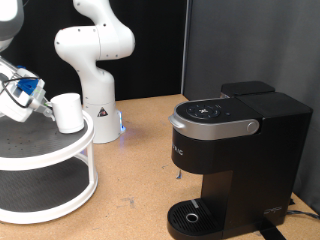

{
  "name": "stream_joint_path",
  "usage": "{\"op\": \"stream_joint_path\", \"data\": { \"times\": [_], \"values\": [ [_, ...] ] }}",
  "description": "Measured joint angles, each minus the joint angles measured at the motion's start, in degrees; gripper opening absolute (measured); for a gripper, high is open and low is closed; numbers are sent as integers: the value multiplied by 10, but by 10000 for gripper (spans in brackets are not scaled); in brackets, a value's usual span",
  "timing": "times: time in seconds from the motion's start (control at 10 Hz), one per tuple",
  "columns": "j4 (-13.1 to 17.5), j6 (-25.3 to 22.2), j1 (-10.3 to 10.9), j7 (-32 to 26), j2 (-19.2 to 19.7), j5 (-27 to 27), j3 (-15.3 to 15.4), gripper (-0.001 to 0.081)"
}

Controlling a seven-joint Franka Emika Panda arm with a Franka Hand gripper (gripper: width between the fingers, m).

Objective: Make a cup of coffee with the keurig machine

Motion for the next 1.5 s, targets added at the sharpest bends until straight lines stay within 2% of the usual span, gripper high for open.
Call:
{"op": "stream_joint_path", "data": {
  "times": [0.3,0.5,1.0,1.3,1.5],
  "values": [
    [4,-7,-11,24,-14,0,5,72],
    [17,-35,-21,50,-35,-1,16,72],
    [34,-75,-48,126,-86,-10,68,72],
    [27,-71,-47,129,-84,20,67,72],
    [14,-33,-40,136,-84,66,75,72]
  ]
}}
